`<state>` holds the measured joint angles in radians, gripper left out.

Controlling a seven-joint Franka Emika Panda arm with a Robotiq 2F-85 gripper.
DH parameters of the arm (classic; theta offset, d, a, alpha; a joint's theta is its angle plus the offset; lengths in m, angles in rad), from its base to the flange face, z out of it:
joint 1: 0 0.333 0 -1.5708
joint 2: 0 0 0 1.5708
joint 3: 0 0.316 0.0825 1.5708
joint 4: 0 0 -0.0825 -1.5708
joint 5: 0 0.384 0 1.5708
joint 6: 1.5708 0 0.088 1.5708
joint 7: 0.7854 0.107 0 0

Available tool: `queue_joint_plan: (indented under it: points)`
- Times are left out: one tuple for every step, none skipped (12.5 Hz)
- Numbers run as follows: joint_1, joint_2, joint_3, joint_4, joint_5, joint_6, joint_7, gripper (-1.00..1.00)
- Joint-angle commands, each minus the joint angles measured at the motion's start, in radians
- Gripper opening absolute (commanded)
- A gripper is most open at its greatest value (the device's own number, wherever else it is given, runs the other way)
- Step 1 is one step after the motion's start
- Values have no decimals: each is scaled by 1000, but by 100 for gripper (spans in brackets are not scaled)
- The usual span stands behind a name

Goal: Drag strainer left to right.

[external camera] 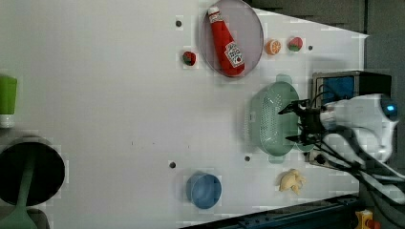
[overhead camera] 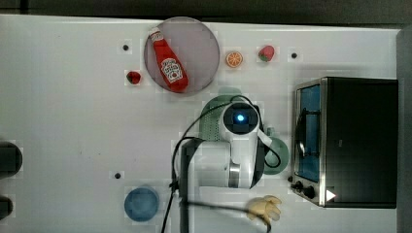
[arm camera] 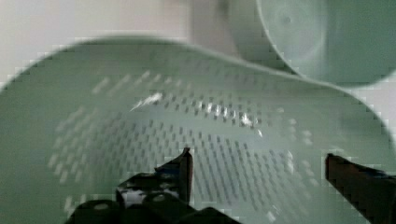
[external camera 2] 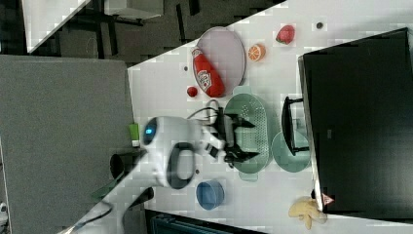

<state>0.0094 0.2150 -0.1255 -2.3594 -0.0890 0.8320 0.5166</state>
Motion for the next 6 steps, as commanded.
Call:
queue_joint_plan:
  points:
    - [-1, -199, 29, 118, 7, -160, -283, 100]
    - [-1, -248, 30, 161, 9, -240, -359, 100]
    - [0, -290, 30, 207, 12, -328, -422, 100]
    - [0, -327, 29, 255, 19, -424, -469, 100]
    - [0, -360, 30, 305, 36, -509, -513, 100]
    - [0, -389, 30, 354, 37, -596, -543, 100]
